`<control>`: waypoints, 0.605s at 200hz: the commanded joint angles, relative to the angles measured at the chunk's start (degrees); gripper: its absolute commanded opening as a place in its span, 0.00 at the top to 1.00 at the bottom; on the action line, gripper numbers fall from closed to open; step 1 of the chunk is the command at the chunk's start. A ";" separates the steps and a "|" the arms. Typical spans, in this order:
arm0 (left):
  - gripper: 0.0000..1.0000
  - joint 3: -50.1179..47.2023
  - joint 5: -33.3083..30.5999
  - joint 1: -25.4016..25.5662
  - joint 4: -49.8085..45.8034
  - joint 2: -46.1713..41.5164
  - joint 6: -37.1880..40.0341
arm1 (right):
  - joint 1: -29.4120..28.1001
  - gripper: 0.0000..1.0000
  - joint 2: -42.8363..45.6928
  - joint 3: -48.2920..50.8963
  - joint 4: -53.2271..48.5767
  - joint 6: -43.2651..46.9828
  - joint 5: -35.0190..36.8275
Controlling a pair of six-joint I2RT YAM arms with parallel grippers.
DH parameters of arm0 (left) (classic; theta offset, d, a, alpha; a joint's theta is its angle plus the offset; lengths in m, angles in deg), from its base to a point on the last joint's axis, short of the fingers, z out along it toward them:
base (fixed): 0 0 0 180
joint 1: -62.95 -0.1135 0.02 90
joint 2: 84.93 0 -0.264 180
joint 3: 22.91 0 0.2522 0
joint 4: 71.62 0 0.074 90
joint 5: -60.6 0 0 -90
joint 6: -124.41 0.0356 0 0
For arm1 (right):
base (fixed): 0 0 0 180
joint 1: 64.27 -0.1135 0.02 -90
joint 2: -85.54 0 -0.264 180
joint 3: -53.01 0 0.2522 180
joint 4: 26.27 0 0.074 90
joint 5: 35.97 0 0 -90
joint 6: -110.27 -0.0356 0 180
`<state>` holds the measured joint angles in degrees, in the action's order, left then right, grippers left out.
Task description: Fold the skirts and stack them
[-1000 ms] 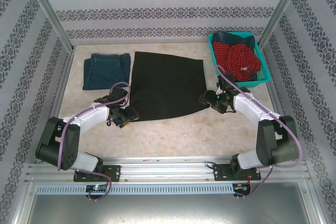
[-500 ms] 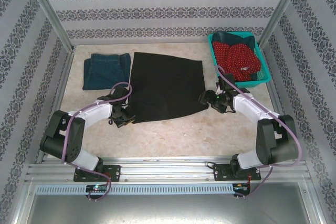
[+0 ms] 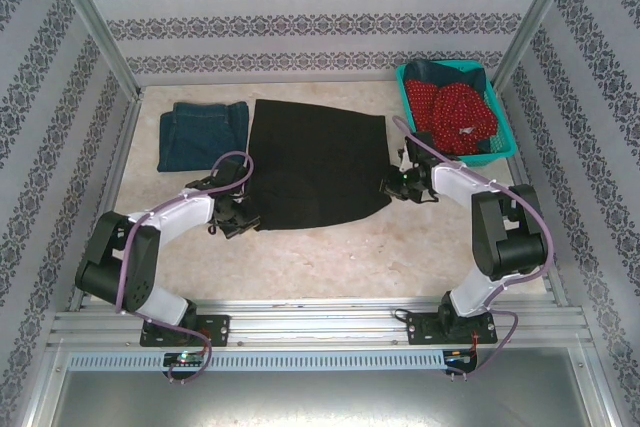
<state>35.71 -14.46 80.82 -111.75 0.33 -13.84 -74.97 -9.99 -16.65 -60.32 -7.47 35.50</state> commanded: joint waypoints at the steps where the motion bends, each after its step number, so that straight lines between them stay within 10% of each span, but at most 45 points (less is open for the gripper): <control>1: 1.00 1.77 -1.53 -1.86 -2.58 -5.68 1.64 | -2.24 0.95 3.28 -4.80 1.70 6.14 0.75; 65: 1.00 6.67 0.38 -9.06 -3.91 -4.01 5.70 | -2.01 0.98 -16.39 -26.72 -6.78 2.46 3.87; 121: 1.00 14.05 3.59 -11.91 1.12 10.48 4.99 | -2.08 0.68 -27.75 -42.32 -15.12 2.21 5.00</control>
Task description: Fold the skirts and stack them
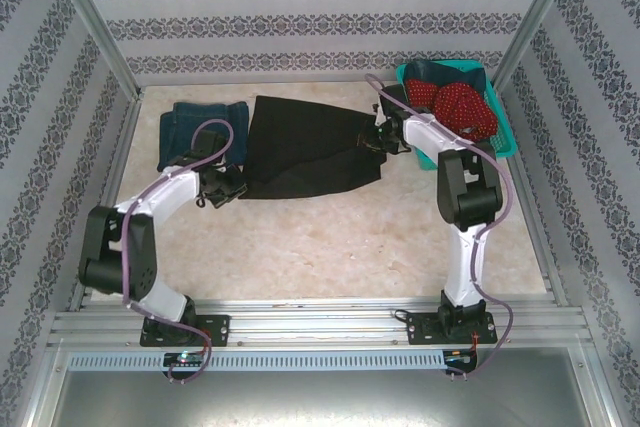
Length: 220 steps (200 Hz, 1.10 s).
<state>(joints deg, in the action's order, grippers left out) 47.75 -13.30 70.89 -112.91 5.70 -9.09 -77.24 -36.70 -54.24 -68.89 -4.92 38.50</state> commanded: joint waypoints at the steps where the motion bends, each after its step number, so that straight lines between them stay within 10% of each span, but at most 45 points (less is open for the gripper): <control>1: 1.00 2.08 2.48 -2.06 2.47 5.31 0.17 | 0.19 0.68 -1.04 -4.73 -6.55 -0.35 2.01; 44: 1.00 4.55 3.69 -2.93 4.09 8.52 -1.17 | 0.28 0.41 15.23 5.30 -5.80 -4.45 2.11; 91: 1.00 4.44 4.13 -3.78 3.40 7.97 -0.09 | 0.43 0.36 28.21 27.62 5.89 -17.27 3.02; 132: 1.00 4.62 4.34 -3.84 3.12 7.72 0.58 | 1.49 0.30 25.38 31.68 17.93 -26.74 -7.46; 220: 1.00 2.03 5.94 -3.81 5.27 6.29 -0.01 | -0.39 0.31 16.63 29.58 26.32 -37.20 -0.64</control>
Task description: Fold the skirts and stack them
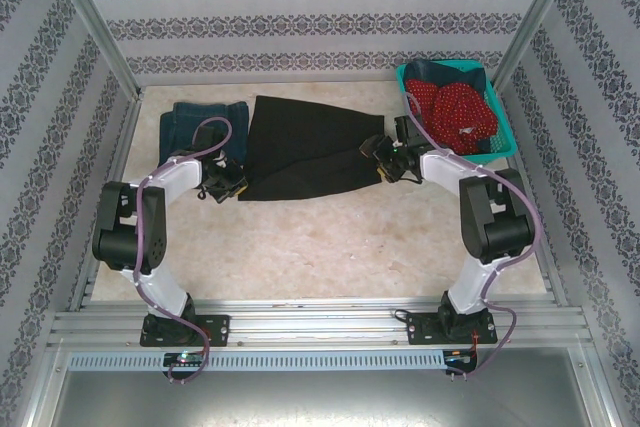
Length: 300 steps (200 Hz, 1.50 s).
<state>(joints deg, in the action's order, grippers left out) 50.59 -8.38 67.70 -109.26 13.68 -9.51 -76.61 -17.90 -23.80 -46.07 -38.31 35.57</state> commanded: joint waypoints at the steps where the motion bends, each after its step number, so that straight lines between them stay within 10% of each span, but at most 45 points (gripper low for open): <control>1: 1.00 -0.83 0.99 -0.62 1.59 -1.68 0.36 | -1.11 0.31 -2.23 -0.86 3.50 -3.81 2.24; 53: 1.00 -1.52 1.47 -0.62 1.73 -1.49 0.41 | -1.54 0.60 -2.43 -0.13 4.05 -4.00 2.38; 120: 1.00 -1.57 1.74 -0.65 1.67 -1.84 0.39 | 0.09 0.74 1.08 5.98 5.91 -3.83 3.75; 181: 1.00 -2.14 1.61 -0.62 1.82 -2.37 0.21 | -0.64 0.66 -1.50 4.26 7.80 -4.43 1.80; 300: 1.00 -1.40 -3.85 -0.80 -2.41 -10.42 1.46 | 0.96 1.00 12.13 7.18 -0.74 3.78 7.76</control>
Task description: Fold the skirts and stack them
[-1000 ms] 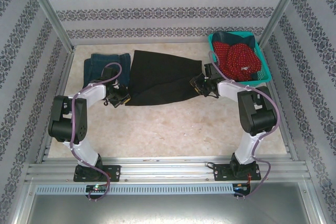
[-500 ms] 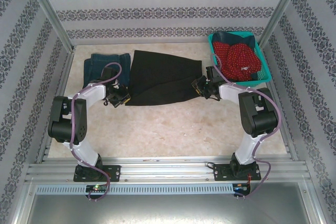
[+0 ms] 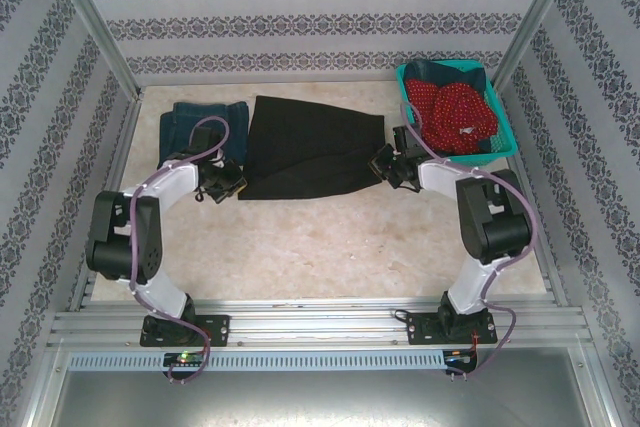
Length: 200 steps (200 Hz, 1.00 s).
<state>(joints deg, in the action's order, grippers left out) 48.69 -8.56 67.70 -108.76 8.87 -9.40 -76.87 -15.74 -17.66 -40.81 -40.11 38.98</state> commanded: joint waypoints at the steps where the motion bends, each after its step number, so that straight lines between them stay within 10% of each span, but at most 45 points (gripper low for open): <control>1: 1.00 0.55 -3.82 -0.80 -3.04 -5.85 1.35 | 1.29 1.00 10.18 1.07 -6.35 5.77 4.43; 96: 1.00 24.21 -8.46 -1.43 -16.43 -21.72 6.25 | 2.80 1.00 37.99 -8.06 -23.02 13.03 6.03; 200: 1.00 72.64 -10.08 -3.70 -10.32 11.48 13.76 | 3.05 1.00 7.03 -45.90 -11.57 19.07 0.84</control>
<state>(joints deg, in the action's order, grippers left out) 107.84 -14.74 65.71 -119.19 14.95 0.65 -74.49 -3.37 -52.95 -54.31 -23.58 39.99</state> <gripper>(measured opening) 0.063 0.058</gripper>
